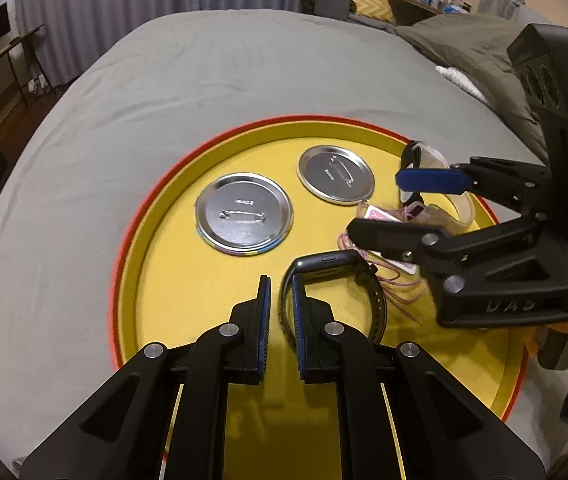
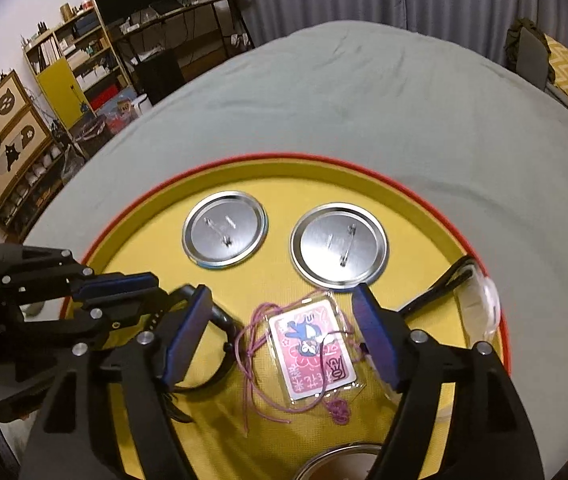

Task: Organize jewelry
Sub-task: 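Lower both items onto the yellow lining and open the left and right tools, then withdraw both open tools from the tray toward the silver watch and yellow-corded badge, then close the left tool on the silver mesh watch while the right tool grips the yellow-corded card badge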

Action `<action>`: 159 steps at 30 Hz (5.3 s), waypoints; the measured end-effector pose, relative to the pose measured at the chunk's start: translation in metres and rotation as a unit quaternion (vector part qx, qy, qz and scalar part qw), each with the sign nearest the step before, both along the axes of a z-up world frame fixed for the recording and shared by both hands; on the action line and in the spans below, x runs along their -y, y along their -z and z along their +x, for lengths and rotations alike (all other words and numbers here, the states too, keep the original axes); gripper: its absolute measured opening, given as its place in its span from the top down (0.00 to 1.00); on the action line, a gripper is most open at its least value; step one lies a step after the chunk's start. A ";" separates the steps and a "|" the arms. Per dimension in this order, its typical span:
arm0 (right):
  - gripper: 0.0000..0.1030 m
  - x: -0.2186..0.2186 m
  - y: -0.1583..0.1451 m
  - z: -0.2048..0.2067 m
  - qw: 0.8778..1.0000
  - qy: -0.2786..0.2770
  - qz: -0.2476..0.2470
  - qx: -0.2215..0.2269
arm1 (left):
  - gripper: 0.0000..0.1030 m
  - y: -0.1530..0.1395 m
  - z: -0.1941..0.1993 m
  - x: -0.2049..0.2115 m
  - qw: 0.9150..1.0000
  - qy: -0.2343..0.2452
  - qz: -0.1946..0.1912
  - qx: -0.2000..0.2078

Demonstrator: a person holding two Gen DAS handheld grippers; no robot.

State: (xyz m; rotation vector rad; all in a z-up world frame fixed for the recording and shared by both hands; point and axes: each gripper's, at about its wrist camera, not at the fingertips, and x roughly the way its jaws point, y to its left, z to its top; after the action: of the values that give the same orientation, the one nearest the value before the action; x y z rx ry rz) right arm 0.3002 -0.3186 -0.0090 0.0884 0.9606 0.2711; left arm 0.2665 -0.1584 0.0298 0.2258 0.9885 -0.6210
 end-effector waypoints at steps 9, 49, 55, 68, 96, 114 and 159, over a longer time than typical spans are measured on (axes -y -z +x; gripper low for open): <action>0.34 -0.005 -0.020 -0.008 1.000 -0.005 -0.004 0.018 | 0.90 -0.021 -0.007 -0.007 1.000 -0.005 -0.009 0.017; 0.08 -0.098 -0.132 -0.148 0.993 -0.010 -0.006 0.116 | 0.05 -0.117 -0.077 -0.178 0.988 -0.109 -0.022 0.108; 0.08 -0.118 -0.115 -0.162 0.995 0.007 0.010 0.095 | 0.05 -0.096 -0.082 -0.211 0.988 -0.120 -0.019 0.093; 0.08 -0.153 -0.060 -0.183 0.999 0.014 0.020 0.030 | 0.05 -0.056 -0.072 -0.243 0.989 -0.129 -0.001 0.069; 0.08 -0.174 0.035 -0.208 0.989 0.108 0.008 -0.098 | 0.05 -0.006 -0.045 -0.231 0.994 -0.081 0.052 0.057; 0.07 -0.187 0.052 -0.205 0.987 0.130 -0.032 -0.088 | 0.05 0.018 -0.031 -0.225 0.994 -0.055 0.073 0.056; 0.53 -0.193 0.036 -0.227 0.994 0.104 -0.008 -0.025 | 0.69 0.010 -0.056 -0.219 0.996 -0.041 0.053 0.057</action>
State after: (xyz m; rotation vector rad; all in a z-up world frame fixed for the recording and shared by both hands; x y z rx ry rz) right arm 0.0728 -0.1261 -0.0451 0.1797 0.9949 0.0683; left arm 0.2104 0.0610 0.0198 0.3097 0.9172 -0.4770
